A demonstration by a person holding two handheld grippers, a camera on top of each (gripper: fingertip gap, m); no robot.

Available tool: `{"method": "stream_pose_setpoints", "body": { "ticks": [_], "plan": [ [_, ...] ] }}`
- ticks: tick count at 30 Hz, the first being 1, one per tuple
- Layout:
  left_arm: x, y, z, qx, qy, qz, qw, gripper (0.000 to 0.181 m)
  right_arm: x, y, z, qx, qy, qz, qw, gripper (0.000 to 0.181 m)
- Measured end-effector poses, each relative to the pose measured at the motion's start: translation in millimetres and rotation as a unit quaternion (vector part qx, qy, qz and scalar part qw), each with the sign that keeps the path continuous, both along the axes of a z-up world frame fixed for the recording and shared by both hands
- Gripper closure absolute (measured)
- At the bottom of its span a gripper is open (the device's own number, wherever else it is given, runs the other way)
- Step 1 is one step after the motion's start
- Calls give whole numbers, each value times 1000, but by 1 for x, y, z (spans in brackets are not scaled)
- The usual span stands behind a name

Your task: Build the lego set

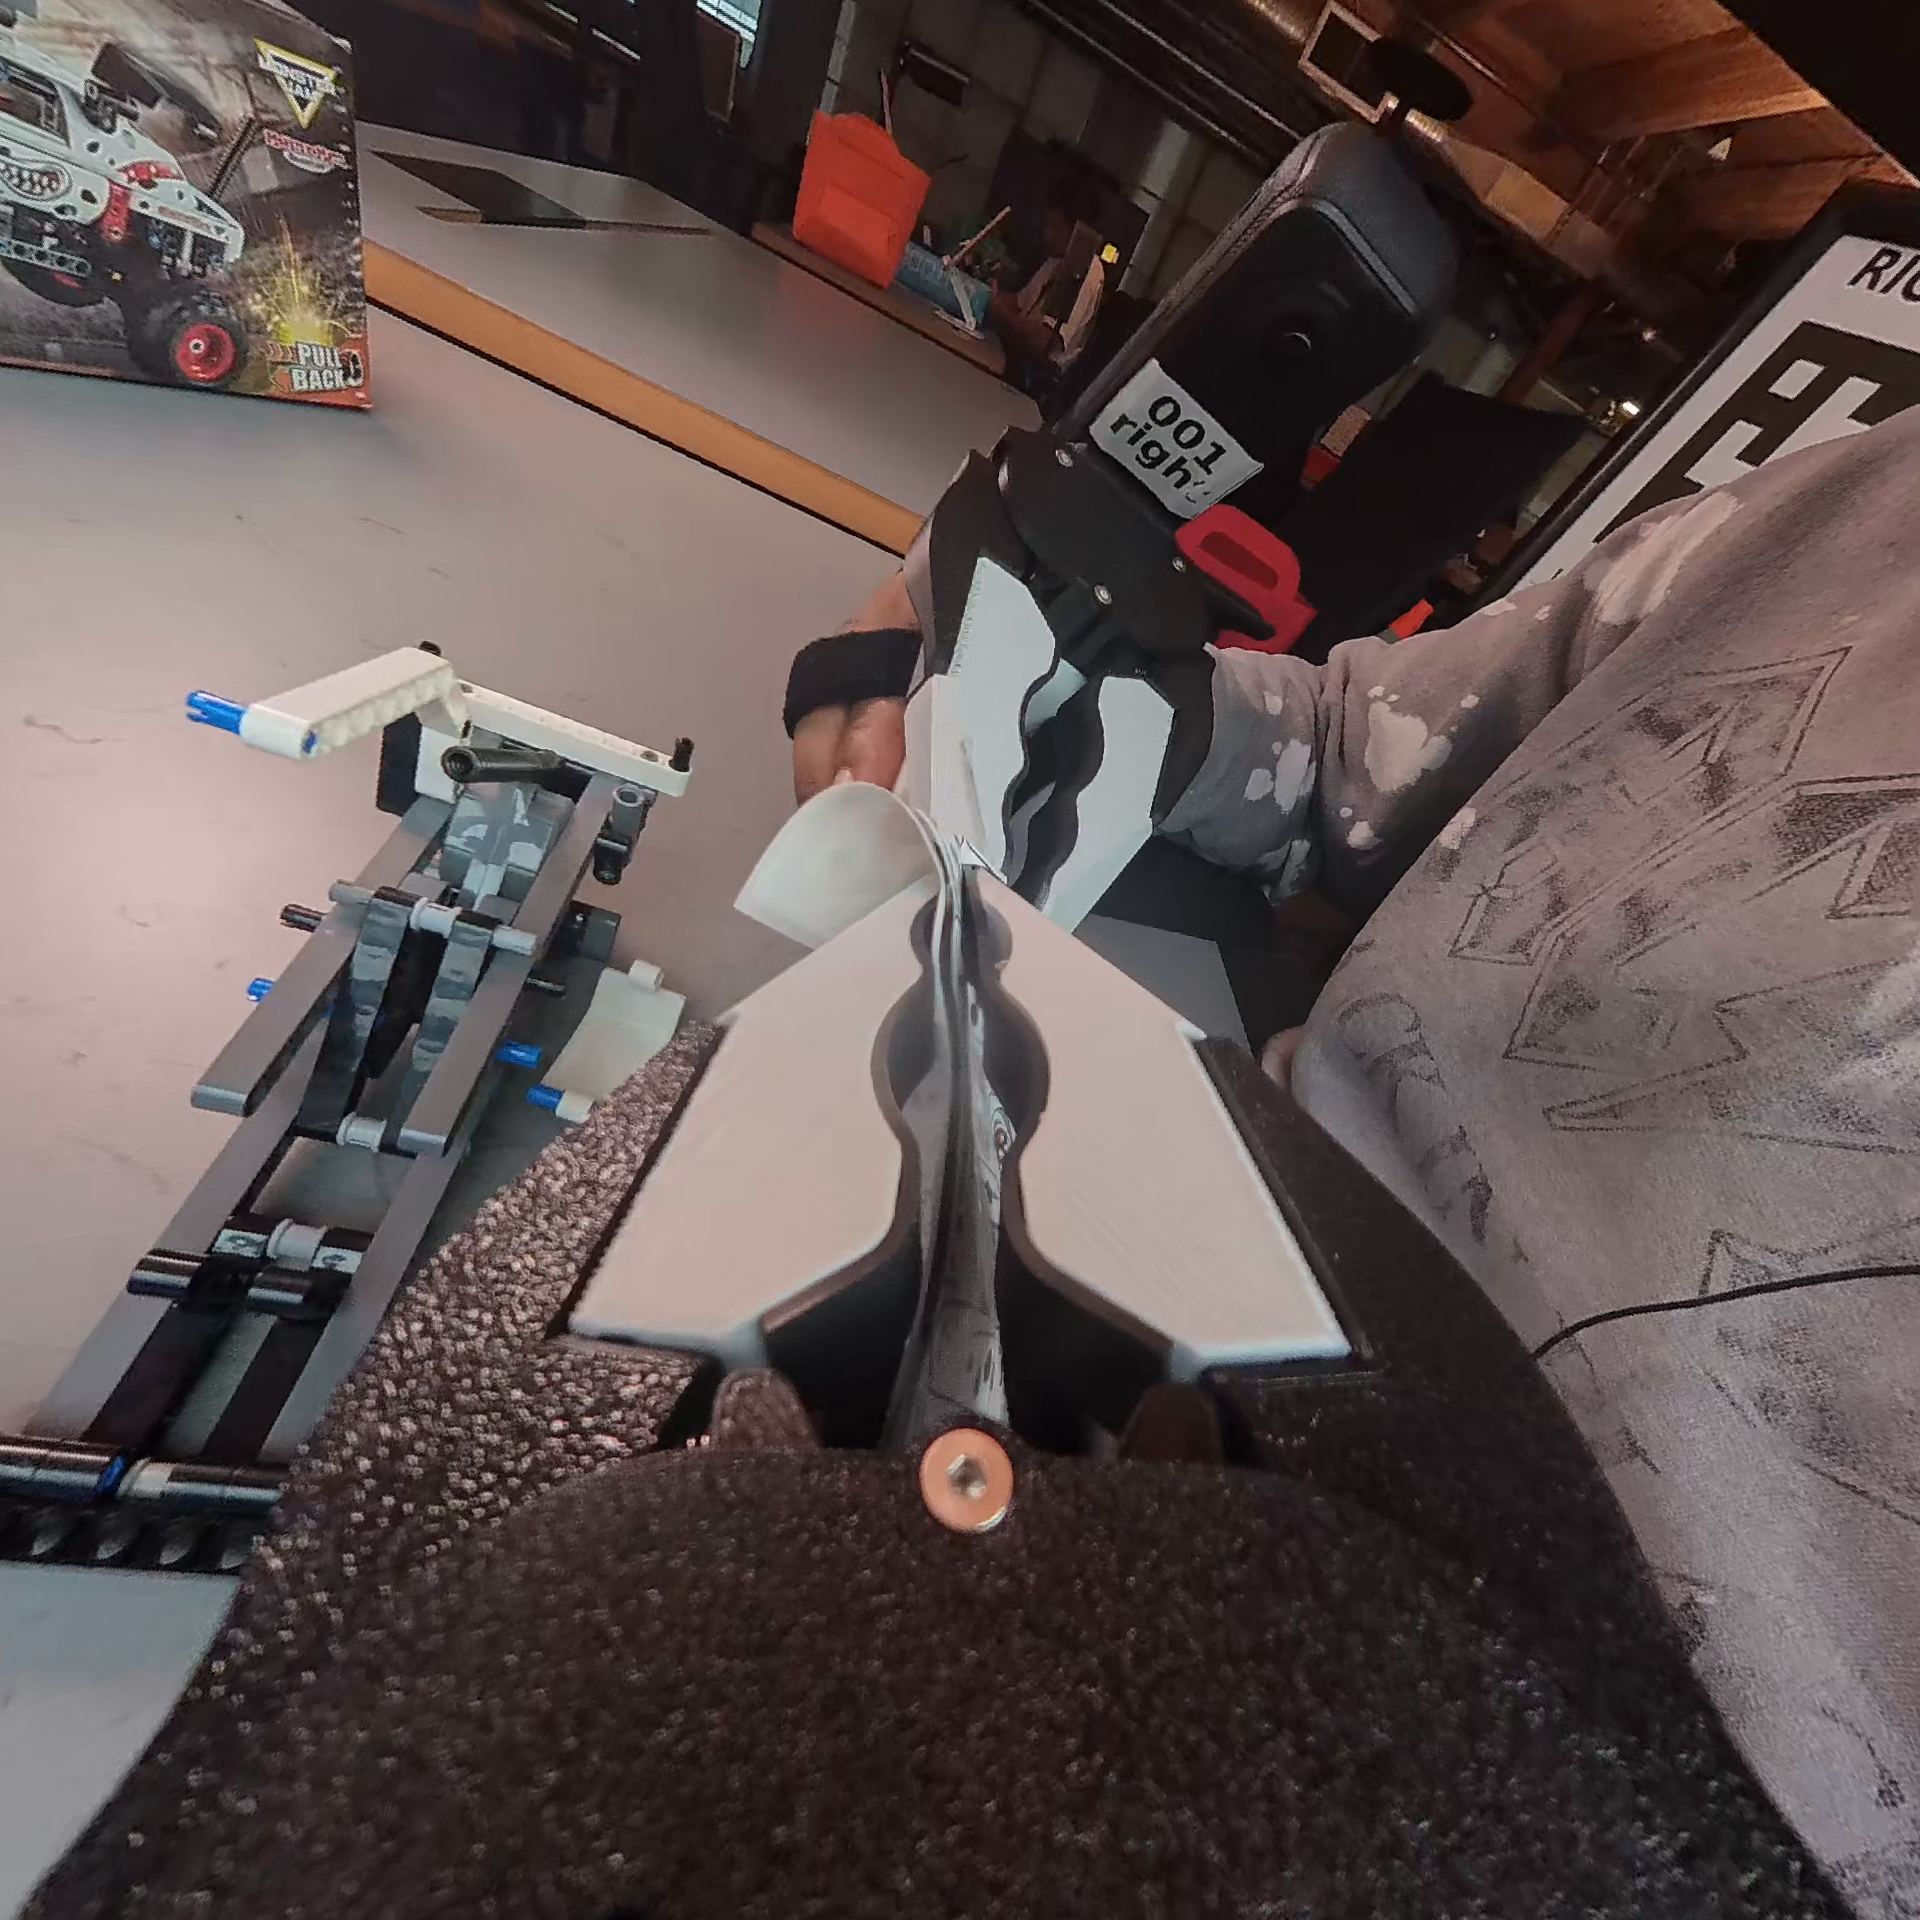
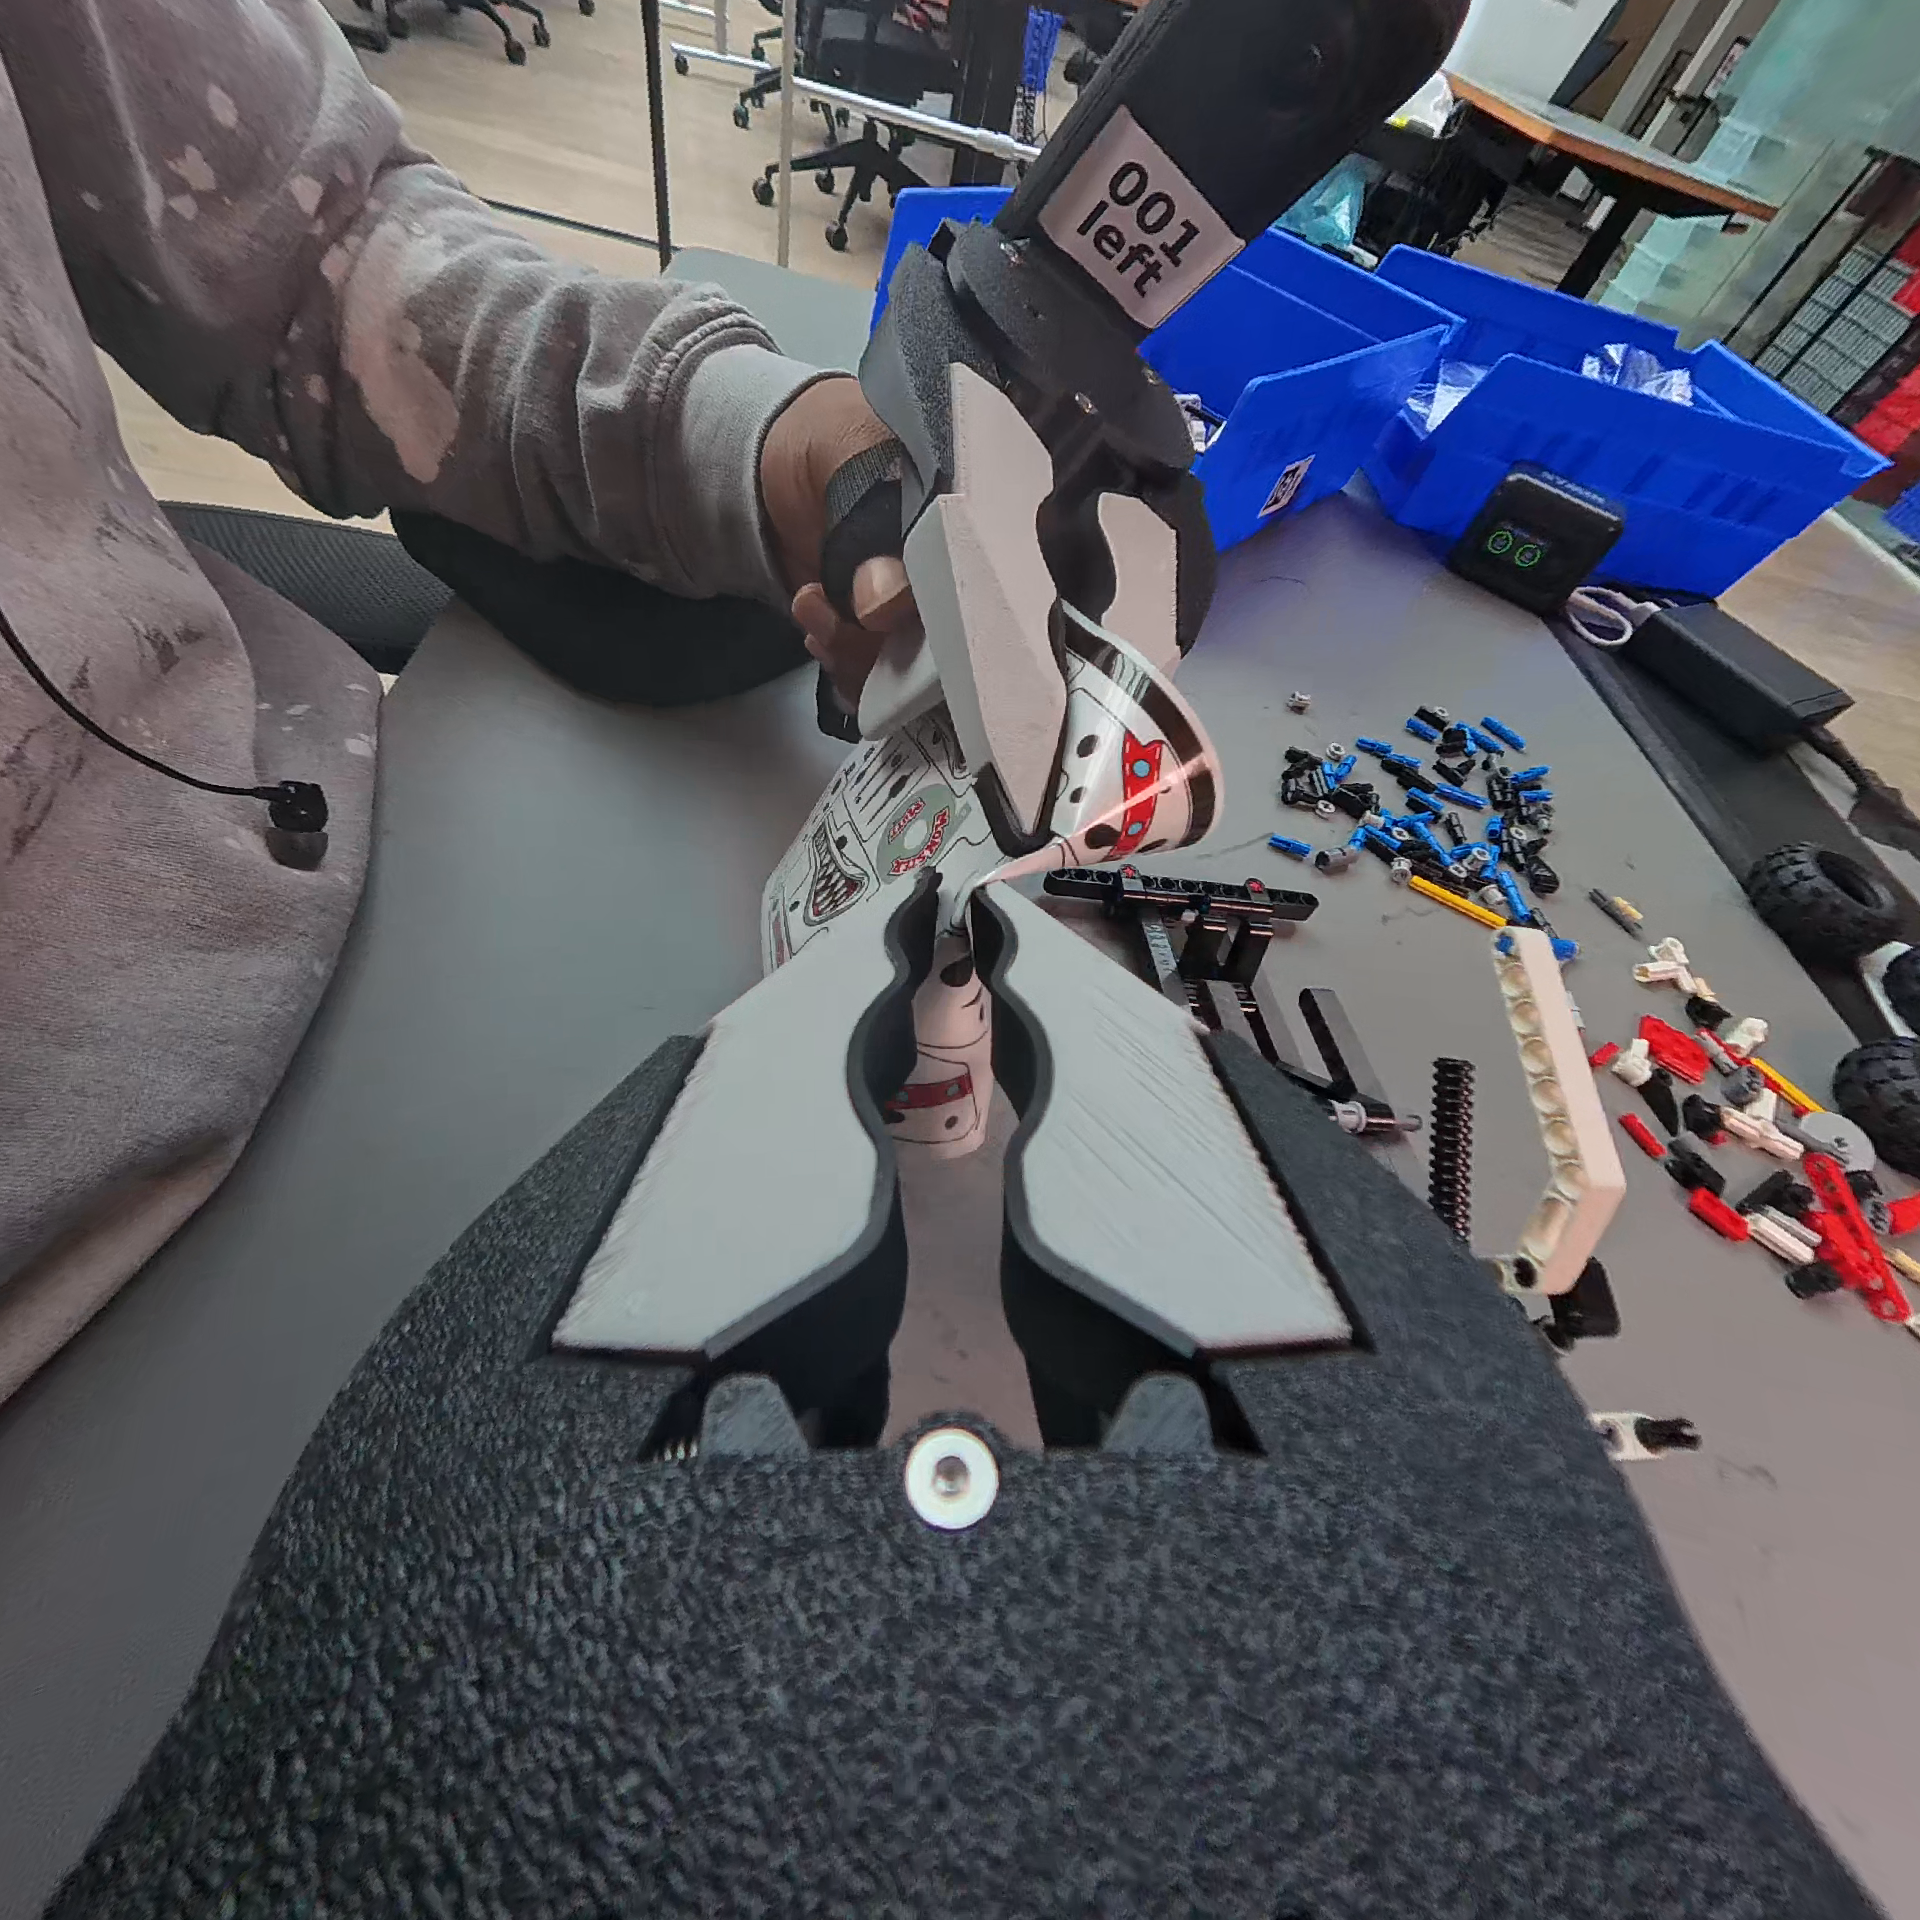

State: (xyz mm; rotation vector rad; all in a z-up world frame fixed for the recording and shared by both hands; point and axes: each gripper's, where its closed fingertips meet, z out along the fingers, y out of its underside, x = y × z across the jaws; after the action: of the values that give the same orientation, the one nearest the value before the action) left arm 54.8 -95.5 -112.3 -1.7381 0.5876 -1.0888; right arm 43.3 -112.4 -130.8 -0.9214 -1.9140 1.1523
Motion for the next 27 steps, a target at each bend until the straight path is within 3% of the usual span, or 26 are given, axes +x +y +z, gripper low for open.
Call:
{"method": "stream_pose_setpoints", "body": {
  "ticks": [5,10,16,21,27],
  "plan": [
    [3,-1,-5,-1,10,-3,1000,181,2,-5,-6,-4,-15,11,1000,170],
    [2,1,-10,-2,31,6,999,181,0,6,-15,-22,-48,-6,999,151],
    [-11,8,-10,-11,24,30,999,181,2,38,15,-48,5,-62,997,167],
    [-8,8,-12,-13,21,32,999,181,-3,28,2,-19,-12,-60,998,166],
    [-5,7,-10,-9,17,28,999,181,-5,19,1,-46,-16,-43,998,170]
  ]
}}
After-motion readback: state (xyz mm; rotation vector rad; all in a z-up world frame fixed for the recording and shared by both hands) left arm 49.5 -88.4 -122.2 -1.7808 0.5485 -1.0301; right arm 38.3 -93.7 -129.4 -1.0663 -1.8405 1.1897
